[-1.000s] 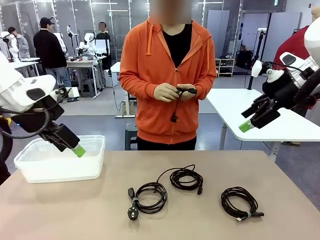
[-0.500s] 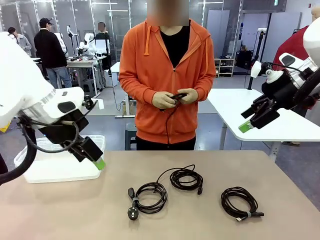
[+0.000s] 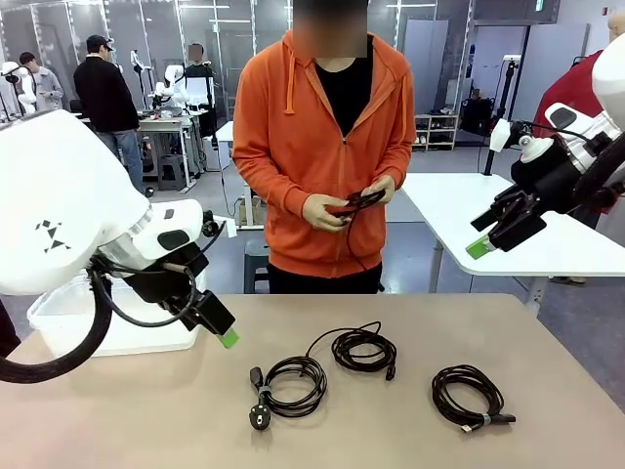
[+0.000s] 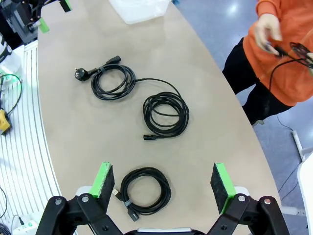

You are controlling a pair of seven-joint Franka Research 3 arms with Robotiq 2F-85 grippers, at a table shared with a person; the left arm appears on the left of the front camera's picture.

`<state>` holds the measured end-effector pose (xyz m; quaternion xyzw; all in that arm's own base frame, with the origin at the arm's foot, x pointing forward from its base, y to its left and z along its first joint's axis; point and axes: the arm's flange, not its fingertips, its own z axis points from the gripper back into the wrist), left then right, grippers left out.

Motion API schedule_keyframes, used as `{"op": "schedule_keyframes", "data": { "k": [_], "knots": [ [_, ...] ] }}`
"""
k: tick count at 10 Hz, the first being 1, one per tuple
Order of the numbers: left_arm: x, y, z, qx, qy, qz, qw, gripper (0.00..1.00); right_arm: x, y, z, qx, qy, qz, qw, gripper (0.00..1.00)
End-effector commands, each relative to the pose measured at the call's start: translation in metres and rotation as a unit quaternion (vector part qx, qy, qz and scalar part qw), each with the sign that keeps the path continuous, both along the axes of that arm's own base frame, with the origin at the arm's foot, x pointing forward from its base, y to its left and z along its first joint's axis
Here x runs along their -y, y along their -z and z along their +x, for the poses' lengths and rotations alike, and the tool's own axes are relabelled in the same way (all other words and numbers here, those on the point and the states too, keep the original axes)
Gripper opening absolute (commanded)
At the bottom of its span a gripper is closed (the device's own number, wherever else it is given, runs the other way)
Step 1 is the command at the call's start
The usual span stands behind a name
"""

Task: Organize and store the cables.
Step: Place the Power Cable into the Organizing box.

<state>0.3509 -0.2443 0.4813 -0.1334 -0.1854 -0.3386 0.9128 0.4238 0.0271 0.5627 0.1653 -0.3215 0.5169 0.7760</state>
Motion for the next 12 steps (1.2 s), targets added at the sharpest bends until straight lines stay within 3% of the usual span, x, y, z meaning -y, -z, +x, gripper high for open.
{"op": "schedule_keyframes", "data": {
  "k": [1,7,12],
  "knots": [
    [0.005,0.003,0.006,0.008,0.027,-0.026,0.999,1.0,0.0,0.0,-0.001,0.0,0.0,0.0,1.0,1.0],
    [0.047,-0.001,0.037,0.011,0.101,0.012,0.995,1.0,0.0,0.0,-0.001,0.0,0.0,0.0,1.0,1.0],
    [0.062,0.011,0.054,0.005,0.096,0.031,0.995,1.0,0.0,0.0,-0.001,0.0,0.0,0.0,1.0,1.0]
  ]
}}
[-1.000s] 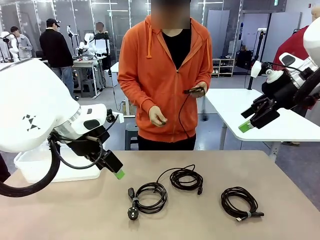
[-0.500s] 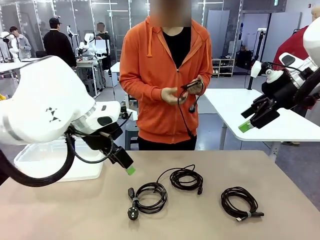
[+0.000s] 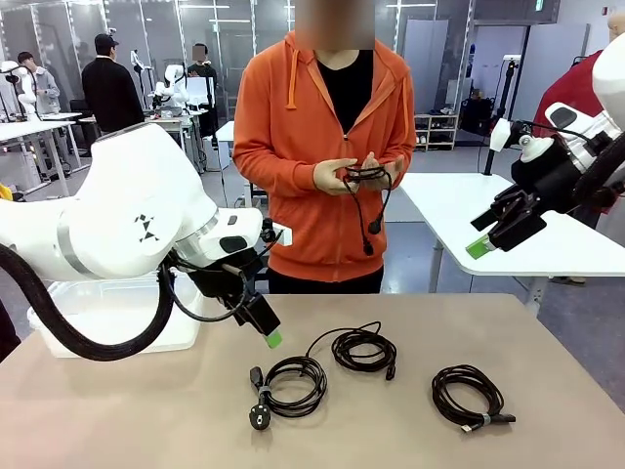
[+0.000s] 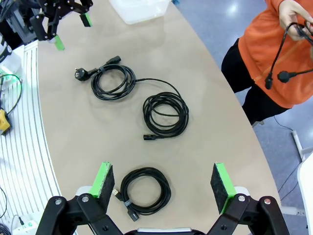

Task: Organize and store the cables.
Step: Place the Power Cable into the Organizing box.

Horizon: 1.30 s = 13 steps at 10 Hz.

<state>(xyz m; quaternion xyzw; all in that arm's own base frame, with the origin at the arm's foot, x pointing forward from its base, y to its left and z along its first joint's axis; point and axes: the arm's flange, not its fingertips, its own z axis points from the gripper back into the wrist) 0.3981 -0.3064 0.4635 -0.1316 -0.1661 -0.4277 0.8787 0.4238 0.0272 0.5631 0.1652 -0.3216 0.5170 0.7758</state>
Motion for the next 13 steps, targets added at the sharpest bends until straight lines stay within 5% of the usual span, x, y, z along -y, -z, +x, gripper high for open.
{"op": "schedule_keyframes", "data": {
  "k": [1,13],
  "knots": [
    [-0.0001,-0.0011,-0.0027,0.001,0.001,-0.001,1.0,1.0,-0.0001,0.0006,-0.0007,0.0,0.0,0.0,1.0,1.0],
    [-0.0001,-0.0011,-0.0027,0.001,0.001,-0.001,1.0,1.0,-0.0001,0.0006,-0.0007,0.0,0.0,0.0,1.0,1.0]
  ]
}}
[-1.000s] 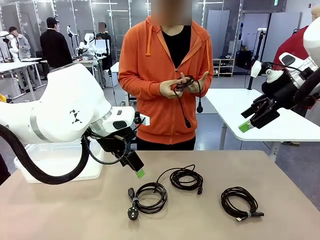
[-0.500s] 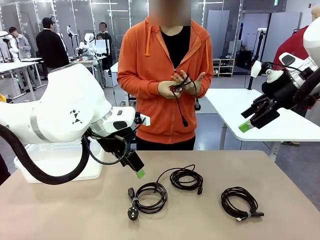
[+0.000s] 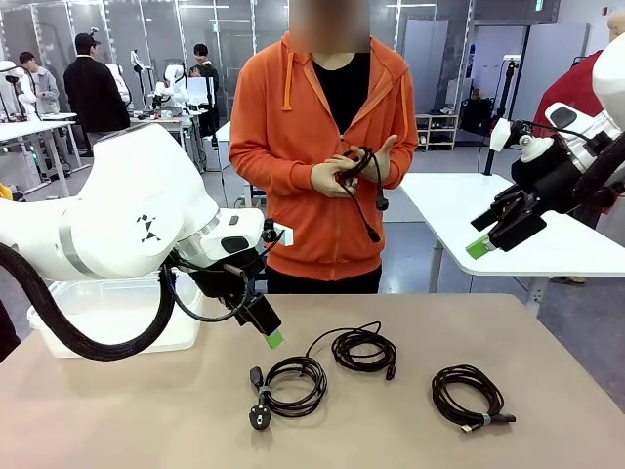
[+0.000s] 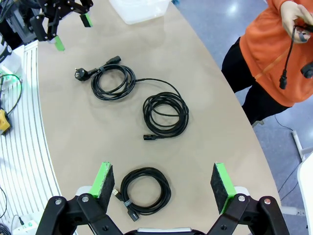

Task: Organize and store the cables.
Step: Place the Power Cable into the Organizing box.

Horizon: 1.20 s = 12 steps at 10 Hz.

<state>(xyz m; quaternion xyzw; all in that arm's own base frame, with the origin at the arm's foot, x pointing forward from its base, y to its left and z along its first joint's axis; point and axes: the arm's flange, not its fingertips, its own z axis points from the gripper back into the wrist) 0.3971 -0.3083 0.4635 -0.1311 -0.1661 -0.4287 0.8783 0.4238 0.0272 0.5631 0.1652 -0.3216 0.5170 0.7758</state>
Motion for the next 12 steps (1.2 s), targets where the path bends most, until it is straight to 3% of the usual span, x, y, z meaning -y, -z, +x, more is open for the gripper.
{"op": "schedule_keyframes", "data": {
  "k": [1,3,4,7,8,9,10,12],
  "knots": [
    [-0.002,-0.001,-0.002,0.0,0.0,-0.002,1.0,1.0,0.0,0.001,-0.001,0.0,0.0,0.0,1.0,1.0],
    [0.0,0.0,0.0,0.0,0.0,0.0,1.0,1.0,0.0,0.001,-0.001,0.0,0.0,0.0,1.0,1.0],
    [0.004,0.003,0.002,0.002,-0.04,0.037,0.998,1.0,0.0,0.001,-0.001,0.0,0.0,0.0,1.0,1.0],
    [0.024,0.014,-0.005,-0.086,-0.136,0.08,0.984,1.0,0.0,0.001,-0.001,0.0,0.0,0.0,1.0,1.0],
    [0.028,0.017,-0.009,-0.09,-0.21,0.109,0.967,1.0,0.0,0.001,-0.001,0.0,0.0,0.0,1.0,1.0],
    [0.028,0.018,-0.016,-0.112,-0.235,0.111,0.959,1.0,0.0,0.001,-0.001,0.0,0.0,0.0,1.0,1.0],
    [0.028,0.024,-0.019,-0.109,-0.288,0.117,0.944,1.0,0.0,0.001,-0.001,0.0,0.0,0.0,1.0,1.0],
    [0.029,0.043,-0.006,-0.137,-0.386,0.113,0.905,1.0,0.0,0.001,-0.001,0.0,0.0,0.0,1.0,1.0]
  ]
}}
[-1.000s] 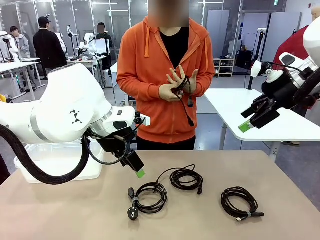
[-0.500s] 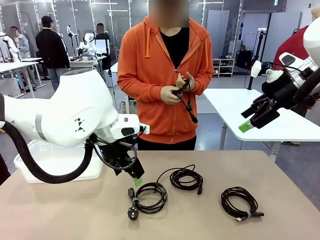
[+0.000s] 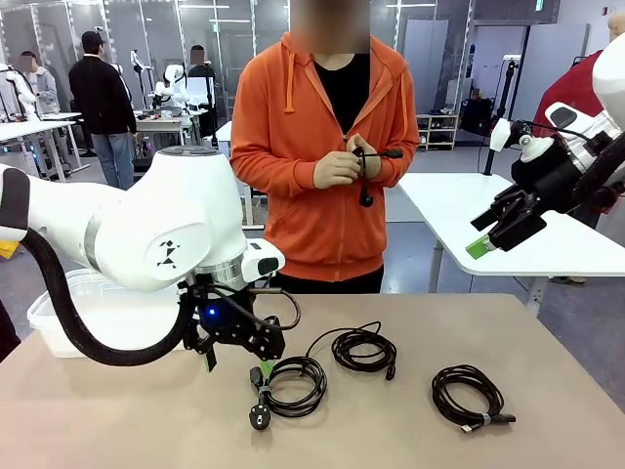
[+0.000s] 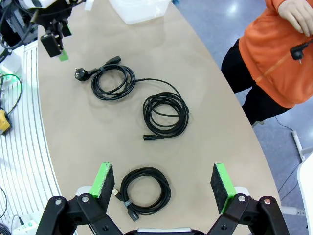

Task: Organize and store the cables.
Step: Place the Power Cable into the Organizing box.

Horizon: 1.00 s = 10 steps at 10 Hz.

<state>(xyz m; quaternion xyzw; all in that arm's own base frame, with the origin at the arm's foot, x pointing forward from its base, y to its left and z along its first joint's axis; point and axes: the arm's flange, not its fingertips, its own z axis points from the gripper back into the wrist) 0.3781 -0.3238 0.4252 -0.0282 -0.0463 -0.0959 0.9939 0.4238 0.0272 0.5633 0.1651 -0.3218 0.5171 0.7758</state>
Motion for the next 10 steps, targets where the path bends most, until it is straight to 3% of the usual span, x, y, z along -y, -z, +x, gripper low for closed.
{"op": "schedule_keyframes", "data": {
  "k": [1,2,5,10],
  "knots": [
    [0.016,0.014,0.019,-0.023,-0.091,0.001,0.996,1.0,0.0,0.001,-0.001,0.0,0.0,0.0,1.0,1.0],
    [0.016,0.022,0.028,-0.005,-0.132,-0.016,0.991,1.0,0.0,0.001,-0.001,0.0,0.0,0.0,1.0,1.0],
    [0.019,0.043,0.054,-0.028,-0.189,-0.02,0.981,1.0,0.0,0.001,-0.001,0.0,0.0,0.0,1.0,1.0],
    [0.031,0.085,0.079,-0.024,-0.198,0.0,0.98,1.0,0.0,0.001,-0.001,0.0,0.0,0.0,1.0,1.0]
  ]
}}
